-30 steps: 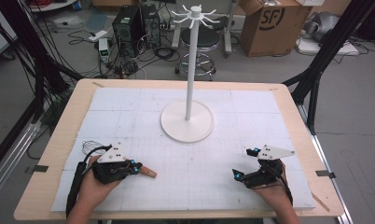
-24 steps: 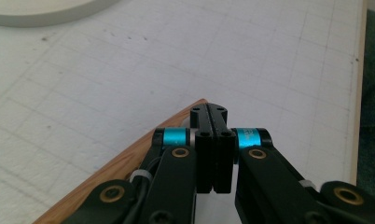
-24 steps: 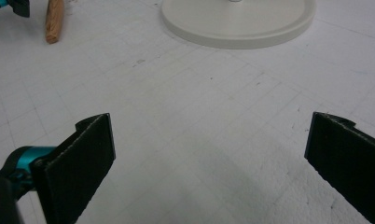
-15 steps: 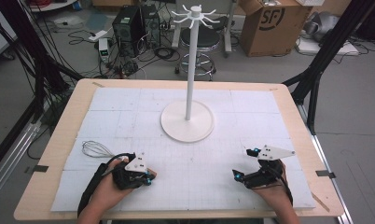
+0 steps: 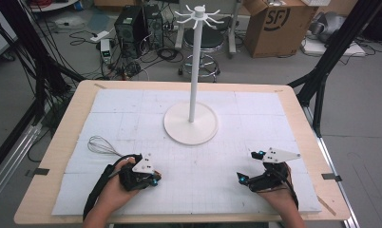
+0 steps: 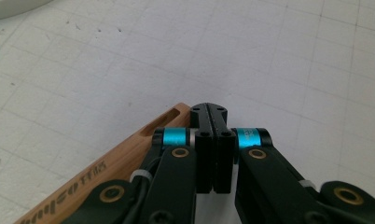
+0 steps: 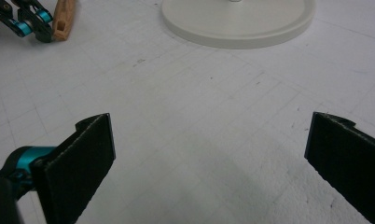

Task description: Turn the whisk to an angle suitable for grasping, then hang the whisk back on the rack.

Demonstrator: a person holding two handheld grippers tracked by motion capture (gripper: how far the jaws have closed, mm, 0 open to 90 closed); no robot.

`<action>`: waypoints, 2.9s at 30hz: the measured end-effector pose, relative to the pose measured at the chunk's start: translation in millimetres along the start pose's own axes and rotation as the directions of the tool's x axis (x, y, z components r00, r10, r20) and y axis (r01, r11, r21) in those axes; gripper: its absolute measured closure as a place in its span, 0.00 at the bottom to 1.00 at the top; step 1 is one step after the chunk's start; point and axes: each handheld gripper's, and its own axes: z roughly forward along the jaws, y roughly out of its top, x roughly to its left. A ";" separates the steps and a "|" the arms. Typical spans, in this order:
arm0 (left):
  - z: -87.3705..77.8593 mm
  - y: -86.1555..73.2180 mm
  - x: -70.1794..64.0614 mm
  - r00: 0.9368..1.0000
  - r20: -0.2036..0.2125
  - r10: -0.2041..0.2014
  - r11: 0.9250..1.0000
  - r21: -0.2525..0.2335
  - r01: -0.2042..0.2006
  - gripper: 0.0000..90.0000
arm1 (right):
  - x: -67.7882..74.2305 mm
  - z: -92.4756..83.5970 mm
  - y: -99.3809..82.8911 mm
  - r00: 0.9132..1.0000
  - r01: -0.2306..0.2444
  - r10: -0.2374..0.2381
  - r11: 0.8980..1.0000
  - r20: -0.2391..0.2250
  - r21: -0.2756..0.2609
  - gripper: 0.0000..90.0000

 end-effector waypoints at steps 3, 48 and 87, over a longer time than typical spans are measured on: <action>1.1 1.0 0.9 1.000 -0.005 0.005 1.000 -0.002 -0.005 0.99 | -0.1 0.1 0.0 1.000 -0.001 0.001 1.000 -0.001 0.000 0.00; -36.0 10.1 9.9 0.997 -0.038 -0.062 0.969 -0.242 0.051 0.73 | 0.0 -3.1 -0.9 1.000 -0.006 0.006 1.000 0.003 -0.003 0.00; -61.3 -3.2 25.9 0.993 -0.028 -0.114 0.933 -0.347 0.097 0.21 | -1.5 -2.1 0.5 1.000 -0.024 0.024 1.000 -0.012 -0.019 0.00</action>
